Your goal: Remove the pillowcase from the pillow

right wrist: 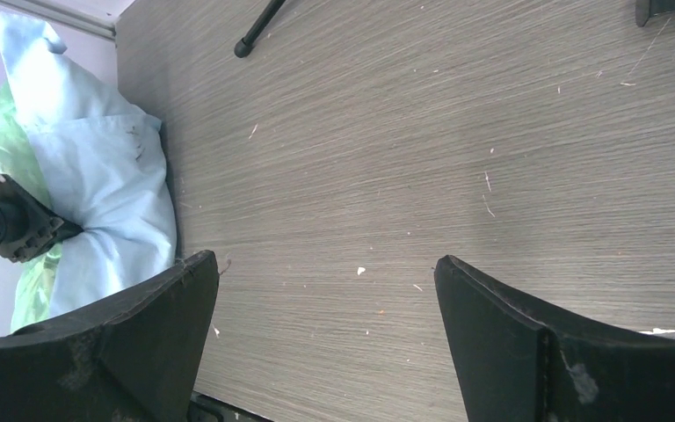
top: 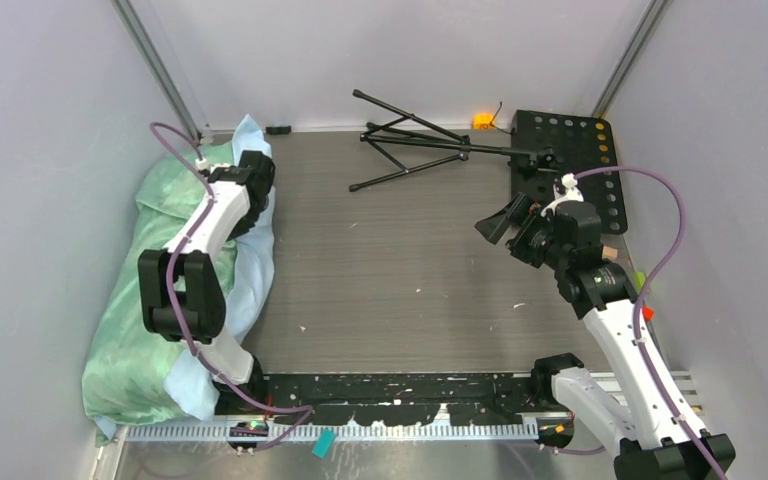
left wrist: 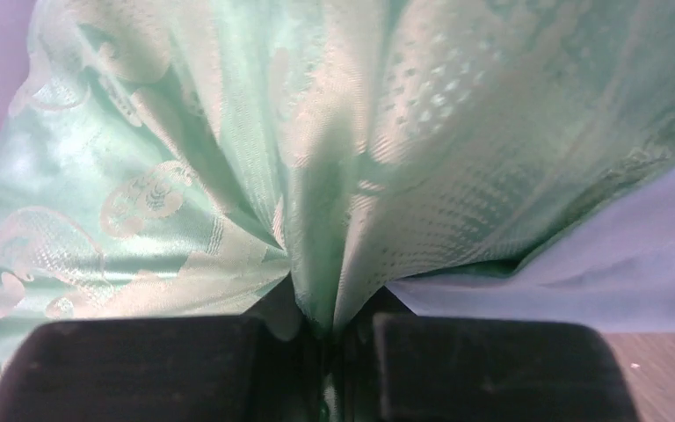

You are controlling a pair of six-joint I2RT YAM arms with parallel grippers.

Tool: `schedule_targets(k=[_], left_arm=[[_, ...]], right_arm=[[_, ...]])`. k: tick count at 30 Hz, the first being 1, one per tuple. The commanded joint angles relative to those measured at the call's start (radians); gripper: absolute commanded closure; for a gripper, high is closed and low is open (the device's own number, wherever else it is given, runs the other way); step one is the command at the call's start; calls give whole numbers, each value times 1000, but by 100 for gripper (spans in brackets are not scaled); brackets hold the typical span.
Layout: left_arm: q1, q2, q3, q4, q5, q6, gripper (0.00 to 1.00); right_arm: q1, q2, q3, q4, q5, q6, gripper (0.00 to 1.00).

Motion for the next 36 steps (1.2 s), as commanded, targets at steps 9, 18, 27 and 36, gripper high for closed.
schedule_targets(k=[9,18,27,36], left_arm=[[-33,-394,93,171,429,100,100],[-33,-537,210,265,938,101,100],[-81,-507,388,355,1332,-14,100],[-81,-456,400,419,1435,-96,100]], right_arm=[[5,-22,26,16,-8,11,3],[4,-47,31,15,-16,12,4],[4,-58,42,14,-11,14,4],[5,-76,41,-3,18,18,4]])
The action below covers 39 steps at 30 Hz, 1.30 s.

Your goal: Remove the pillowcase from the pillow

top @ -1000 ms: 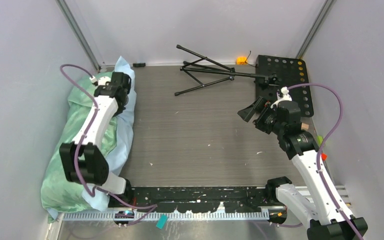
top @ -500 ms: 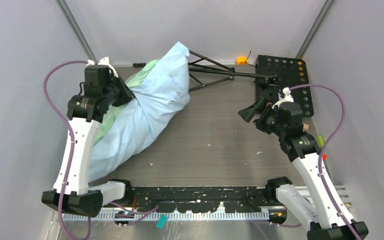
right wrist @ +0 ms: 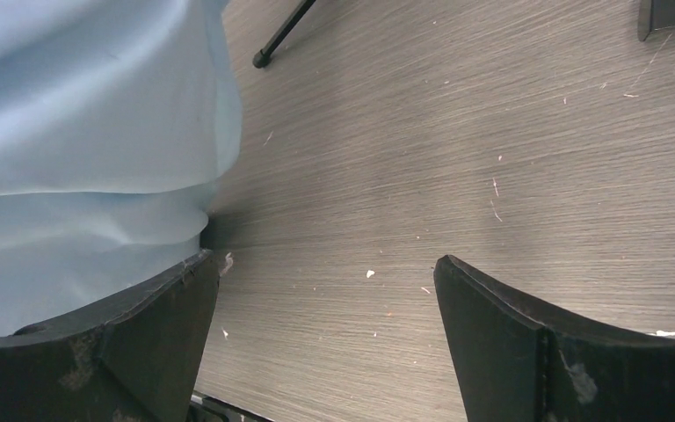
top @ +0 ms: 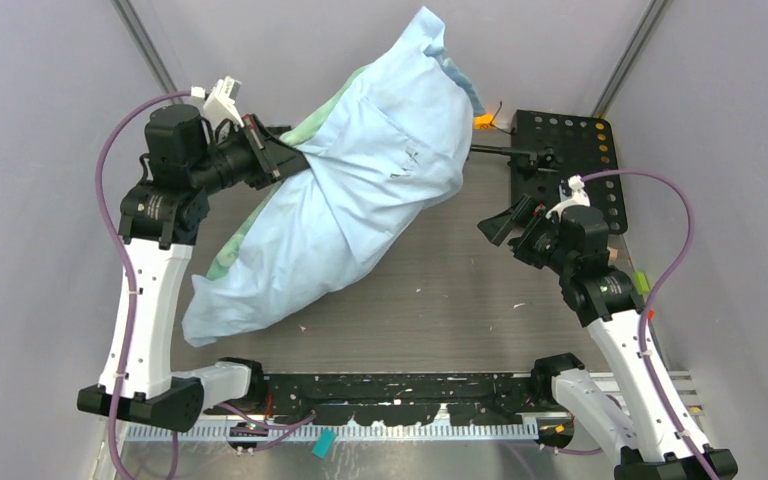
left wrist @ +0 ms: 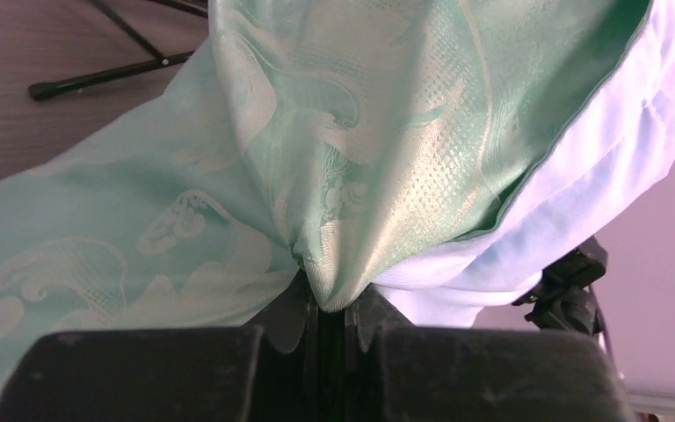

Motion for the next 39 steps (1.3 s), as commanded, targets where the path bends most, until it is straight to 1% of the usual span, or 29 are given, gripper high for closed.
schedule_targets(k=[1,4,6,7,8,10,12,13,14,16,19,21,24,28,31,34,37,39], left_arm=[[3,33,17,206,90,-45,100],[3,99,-68,185,13,23,100],[-1,156,-91,139,-100,109,99],[-4,194,-81,99,-164,149,93],[-13,214,-61,53,-212,191,83],[-49,259,-13,-29,-329,264,51],[-110,255,7,-51,-429,318,18],[-127,239,4,-42,-464,339,7],[-152,219,-6,-21,-491,354,1],[-188,174,-26,21,-505,366,0],[-203,116,-40,26,-446,375,0],[-212,89,-39,-18,-419,378,0],[-226,53,-35,-151,-434,392,0],[-229,-25,-86,-326,-542,381,0],[-229,-124,-188,-374,-600,308,0],[-229,-239,-366,-319,-599,184,0],[-229,-335,-546,-236,-565,57,0],[-228,-379,-643,-211,-554,-8,0]], right_arm=[[4,-27,43,-6,23,12,3],[4,-42,56,-42,55,6,3],[4,-56,62,-68,86,-1,3],[4,-64,63,-77,103,-4,3],[4,-71,64,-85,118,-3,3],[5,-83,63,-94,132,-5,3],[5,-86,57,-86,129,-2,3],[4,-84,50,-76,123,1,3],[4,-76,41,-55,106,4,3],[4,-49,25,-2,62,11,3],[4,43,18,90,-44,20,3],[6,109,27,127,-101,19,3],[27,196,52,143,-132,2,3],[66,249,63,82,-38,-10,3],[73,251,55,11,100,12,3],[74,241,47,-49,255,29,3],[74,222,27,-60,331,34,3],[73,209,24,-71,374,35,6]])
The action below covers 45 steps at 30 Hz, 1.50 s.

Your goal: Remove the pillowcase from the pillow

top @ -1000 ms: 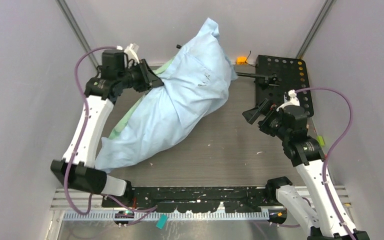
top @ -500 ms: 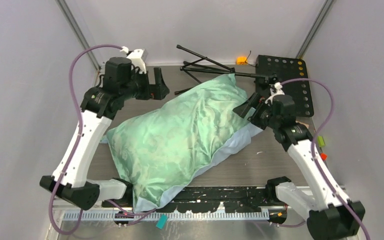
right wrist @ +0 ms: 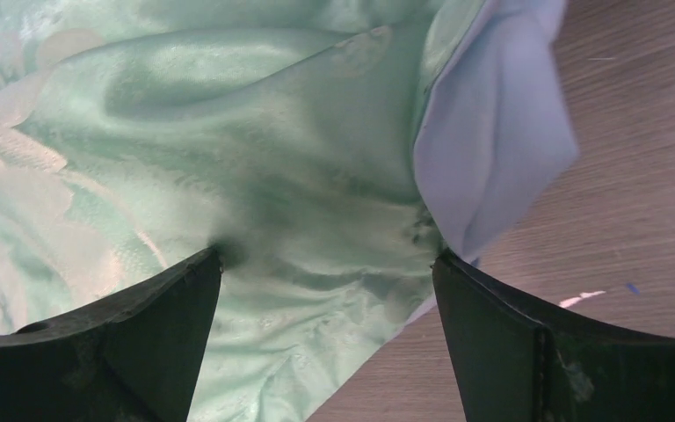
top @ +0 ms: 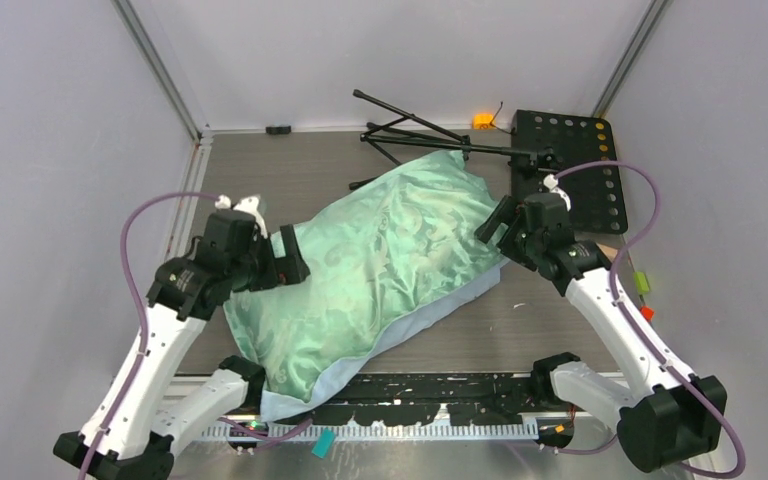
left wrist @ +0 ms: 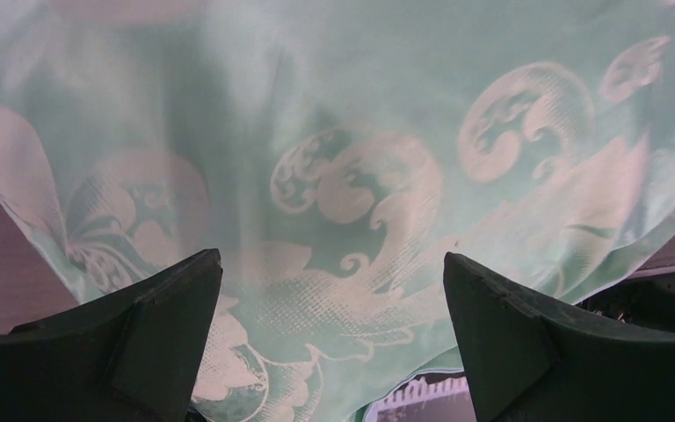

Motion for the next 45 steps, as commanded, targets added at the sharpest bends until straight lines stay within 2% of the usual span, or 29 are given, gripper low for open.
schedule_targets(k=[1,8,14,16,17,19,20,21,22,26,29,34,37,41,45], left_arm=[[-2,-85,-163,71,13,-207,0],[-1,-144,-194,51,-9,-203,0],[0,-142,-217,-9,-152,-297,0],[0,-135,-224,-27,-185,-324,0],[0,-138,-232,-27,-205,-335,0],[-1,-156,-274,19,-227,-344,0],[-1,-170,-321,59,-221,-346,0],[0,-182,-360,106,-205,-349,0],[-1,-193,-395,147,-186,-357,0],[0,-160,-516,373,-81,-408,2],[0,-53,-539,554,-24,-425,5],[-1,187,-388,636,-95,-381,5],[0,269,-304,698,-113,-344,5],[0,311,-54,536,-128,-215,4],[0,237,75,396,-185,-105,2]], right_arm=[[2,-59,6,-44,192,12,6],[1,-159,-3,-70,268,6,6],[1,-142,-104,21,142,56,7],[1,-116,-130,81,97,77,12],[1,-100,-138,102,76,83,20],[0,-76,-125,125,33,82,70],[1,-66,-111,118,22,82,86],[1,-64,-91,110,15,82,94],[1,-67,-74,98,11,78,96],[1,-123,18,-9,31,57,99],[1,-200,71,-86,66,53,100],[1,-336,113,-143,104,80,100],[2,-390,110,-128,76,112,100],[1,-420,90,-92,58,177,100],[2,-415,51,-50,127,248,100]])
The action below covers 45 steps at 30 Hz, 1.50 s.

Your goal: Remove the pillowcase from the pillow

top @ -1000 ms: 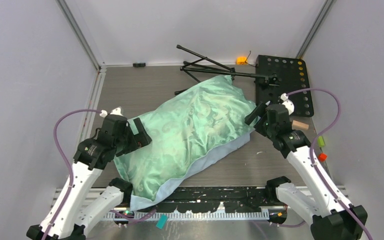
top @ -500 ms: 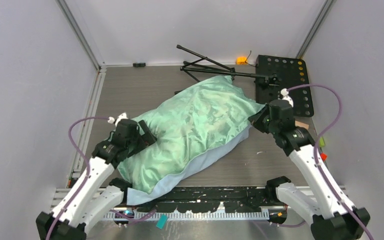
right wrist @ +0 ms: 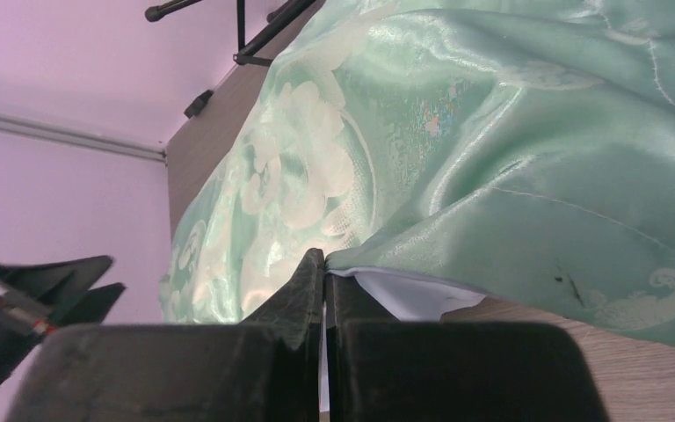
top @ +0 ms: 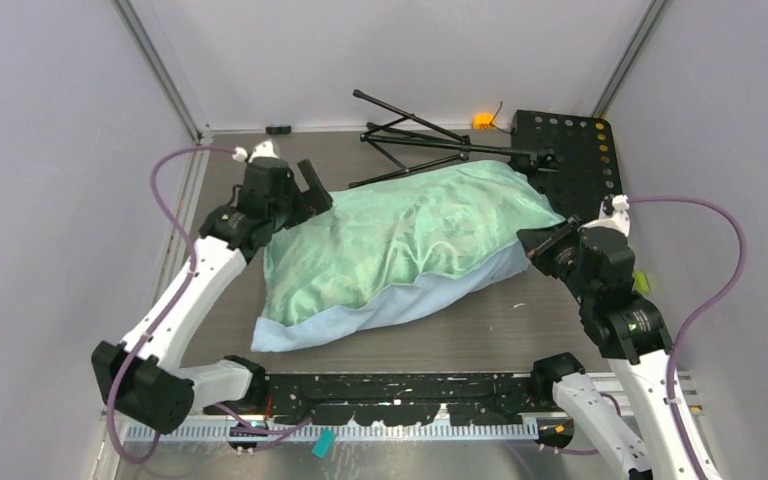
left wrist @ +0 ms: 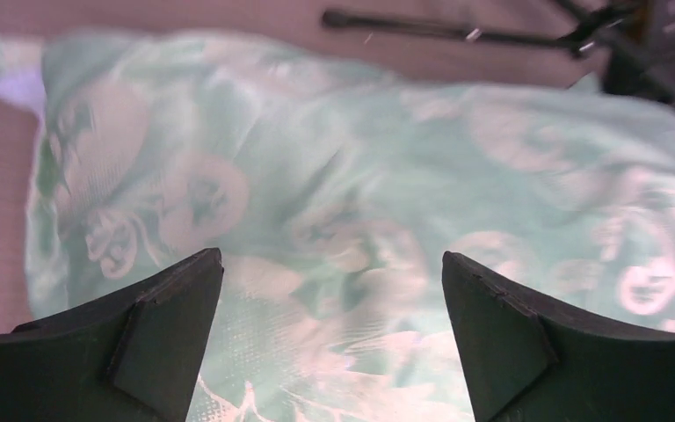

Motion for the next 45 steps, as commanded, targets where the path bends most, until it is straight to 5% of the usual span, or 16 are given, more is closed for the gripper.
schedule_targets(k=[1,7,14,23,33,36,40,45], left_arm=[[-4,-114,164,-159,-67,156,2],[-4,-318,244,-483,-49,104,1],[-4,-472,92,-700,7,-2,4],[-4,-645,-236,-686,102,-366,3],[-4,-619,-346,-617,152,-387,4],[-5,-613,-394,-547,196,-391,25],[-4,-612,-461,-404,249,-399,96],[-4,-555,-355,-405,128,-330,100]], right_arm=[[2,8,-32,106,62,128,99],[3,126,-103,293,-20,216,100],[3,237,-122,361,11,270,100],[3,222,-155,375,48,277,100],[3,161,-188,346,79,266,100],[2,135,-198,345,90,266,100],[2,113,-189,312,104,251,100],[2,83,-166,250,173,208,100]])
